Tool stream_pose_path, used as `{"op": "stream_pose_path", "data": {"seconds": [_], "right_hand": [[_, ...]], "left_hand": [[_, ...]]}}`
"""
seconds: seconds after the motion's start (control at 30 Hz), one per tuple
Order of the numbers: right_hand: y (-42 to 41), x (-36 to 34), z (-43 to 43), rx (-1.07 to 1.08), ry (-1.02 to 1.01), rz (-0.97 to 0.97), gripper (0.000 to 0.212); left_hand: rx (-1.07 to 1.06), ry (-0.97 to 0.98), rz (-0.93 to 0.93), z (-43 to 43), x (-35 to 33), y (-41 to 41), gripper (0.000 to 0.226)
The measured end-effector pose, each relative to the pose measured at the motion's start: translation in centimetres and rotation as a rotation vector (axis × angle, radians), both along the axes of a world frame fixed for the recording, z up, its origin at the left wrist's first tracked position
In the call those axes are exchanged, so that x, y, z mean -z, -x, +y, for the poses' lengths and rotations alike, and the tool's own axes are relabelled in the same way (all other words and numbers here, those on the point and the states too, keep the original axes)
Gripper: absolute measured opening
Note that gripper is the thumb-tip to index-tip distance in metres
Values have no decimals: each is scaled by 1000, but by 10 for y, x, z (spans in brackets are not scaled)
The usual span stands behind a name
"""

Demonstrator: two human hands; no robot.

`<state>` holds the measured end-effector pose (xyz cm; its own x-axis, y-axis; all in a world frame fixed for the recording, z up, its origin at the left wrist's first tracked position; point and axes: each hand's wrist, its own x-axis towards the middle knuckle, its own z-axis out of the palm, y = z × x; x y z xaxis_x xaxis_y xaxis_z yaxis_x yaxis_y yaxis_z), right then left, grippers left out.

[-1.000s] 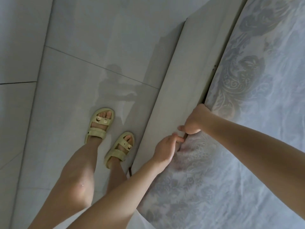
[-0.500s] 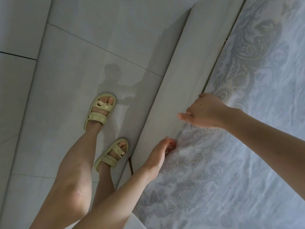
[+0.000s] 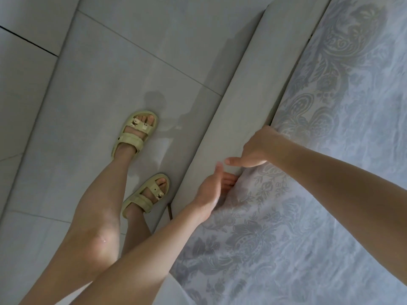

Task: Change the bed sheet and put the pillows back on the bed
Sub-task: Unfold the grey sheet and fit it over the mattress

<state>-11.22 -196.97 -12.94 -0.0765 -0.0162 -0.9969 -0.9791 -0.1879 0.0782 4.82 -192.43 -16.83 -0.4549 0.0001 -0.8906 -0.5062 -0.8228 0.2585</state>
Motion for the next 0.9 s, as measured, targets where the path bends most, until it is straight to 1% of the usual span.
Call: {"op": "stream_pose_path", "data": {"seconds": [0.03, 0.07, 0.1, 0.13, 0.2, 0.27, 0.4, 0.47, 0.53, 0.57, 0.63, 0.7, 0.77, 0.83, 0.9], "right_hand": [[-2, 1, -1, 1, -7, 24, 95], [-4, 0, -1, 26, 0, 42, 95], [-5, 0, -1, 79, 19, 52, 96], [-5, -1, -1, 162, 54, 54, 98], [-5, -3, -1, 377, 165, 39, 108], [-7, -8, 2, 506, 267, -3, 110], [-15, -21, 9, 465, 314, -62, 102], [-15, -21, 9, 454, 283, -44, 100], [-17, -18, 7, 459, 188, 36, 102], [-20, -15, 7, 451, 120, 79, 103], [-29, -11, 8, 354, -19, 125, 99], [-36, -8, 8, 294, -90, 119, 92], [-36, -10, 5, 354, -133, 116, 92], [-32, -14, 3, 474, -122, 121, 97], [-26, -16, 0, 585, -98, 107, 101]], "left_hand": [[-11, 123, -56, 3, 5, -8, 69], [9, 176, -91, 6, 9, -18, 71], [38, 162, -101, 11, 13, -29, 74], [53, 92, -99, 15, 14, -38, 75], [5, -66, -100, 21, 13, -51, 74], [-53, -131, -108, 23, 6, -57, 70], [-158, -132, -79, 36, -1, -70, 58], [-236, -147, -56, 40, -3, -77, 49], [-265, -130, -12, 43, -8, -80, 44], [-260, -109, 17, 45, -10, -79, 43], [-229, -43, 79, 49, -17, -76, 44], [-193, -30, 155, 50, -23, -69, 45], [-146, -105, 217, 51, -26, -61, 45], [-91, -212, 241, 51, -26, -52, 44], [-44, -302, 233, 49, -21, -41, 51]]}}
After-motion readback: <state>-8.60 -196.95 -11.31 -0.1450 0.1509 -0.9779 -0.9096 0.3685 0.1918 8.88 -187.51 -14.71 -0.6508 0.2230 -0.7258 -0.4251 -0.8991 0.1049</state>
